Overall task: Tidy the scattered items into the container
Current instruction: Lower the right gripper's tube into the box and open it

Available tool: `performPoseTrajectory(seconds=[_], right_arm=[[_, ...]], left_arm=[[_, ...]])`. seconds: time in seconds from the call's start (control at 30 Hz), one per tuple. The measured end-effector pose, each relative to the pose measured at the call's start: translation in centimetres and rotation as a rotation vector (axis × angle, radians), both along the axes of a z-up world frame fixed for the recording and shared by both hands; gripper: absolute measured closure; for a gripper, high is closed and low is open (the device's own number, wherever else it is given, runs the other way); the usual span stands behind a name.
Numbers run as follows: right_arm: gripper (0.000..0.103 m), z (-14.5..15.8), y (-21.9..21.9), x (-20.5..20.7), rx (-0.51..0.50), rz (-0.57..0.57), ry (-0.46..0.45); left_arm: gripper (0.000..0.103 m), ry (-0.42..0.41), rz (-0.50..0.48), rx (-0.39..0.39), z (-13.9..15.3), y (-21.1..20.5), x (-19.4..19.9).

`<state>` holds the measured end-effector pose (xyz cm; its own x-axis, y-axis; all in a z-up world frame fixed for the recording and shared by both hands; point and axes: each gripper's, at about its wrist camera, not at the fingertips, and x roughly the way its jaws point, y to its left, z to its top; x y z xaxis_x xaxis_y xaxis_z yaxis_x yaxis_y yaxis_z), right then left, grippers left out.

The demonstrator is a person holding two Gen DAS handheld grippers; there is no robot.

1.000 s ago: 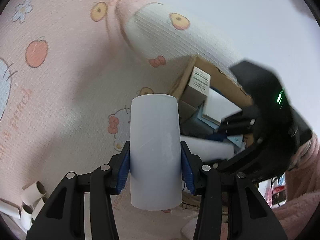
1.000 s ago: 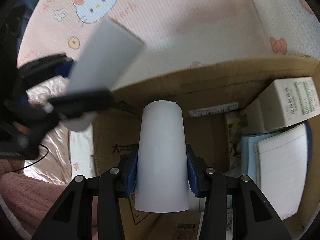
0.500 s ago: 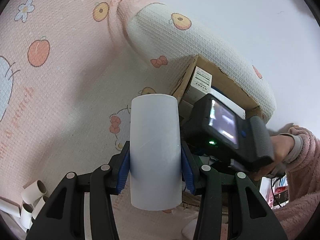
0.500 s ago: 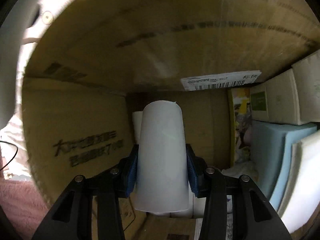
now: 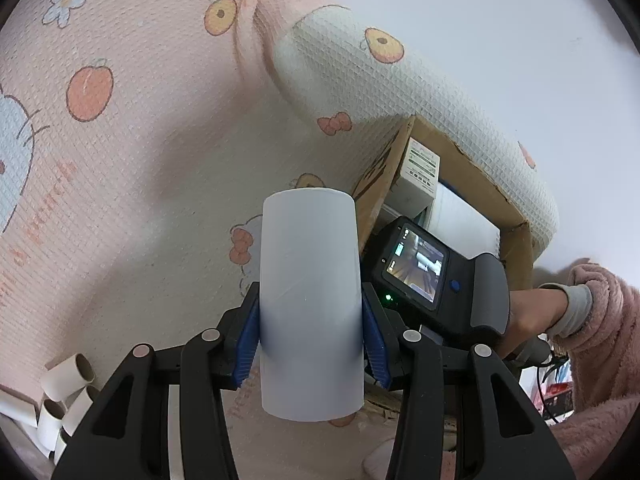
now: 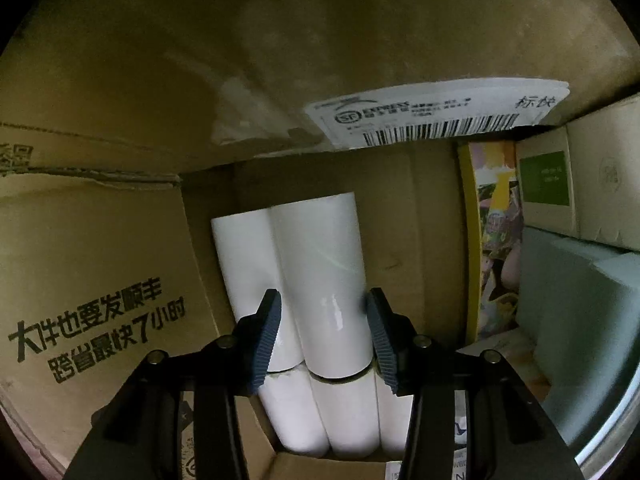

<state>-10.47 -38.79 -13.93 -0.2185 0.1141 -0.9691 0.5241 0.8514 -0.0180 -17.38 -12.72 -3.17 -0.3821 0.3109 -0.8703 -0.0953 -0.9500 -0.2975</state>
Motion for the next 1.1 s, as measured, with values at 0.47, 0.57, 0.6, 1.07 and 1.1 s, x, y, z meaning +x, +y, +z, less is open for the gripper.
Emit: performPoseTrajectory(seconds=[0.47, 0.57, 0.6, 1.07, 1.1], right_arm=[[0.064, 5.0, 1.1, 0.1, -0.060, 0.016, -0.076], [0.063, 8.6, 1.4, 0.1, -0.144, 0.035, -0.129], [0.063, 10.1, 1.6, -0.1, -0.177, 0.040, -0.156], [0.061, 14.7, 0.7, -3.6, -0.355, 0.076, -0.232], [0.061, 14.4, 0.5, -3.7, -0.363, 0.072, -0.234]], left_arm=[[0.053, 0.009, -0.006, -0.044, 0.0, 1.6, -0.4], [0.053, 0.006, -0.008, -0.054, 0.0, 2.0, -0.5], [0.053, 0.005, -0.007, -0.058, 0.0, 2.2, -0.6], [0.053, -0.003, -0.033, -0.112, 1.1, 5.9, -0.8], [0.053, -0.005, -0.036, -0.110, 1.3, 6.4, -0.8]])
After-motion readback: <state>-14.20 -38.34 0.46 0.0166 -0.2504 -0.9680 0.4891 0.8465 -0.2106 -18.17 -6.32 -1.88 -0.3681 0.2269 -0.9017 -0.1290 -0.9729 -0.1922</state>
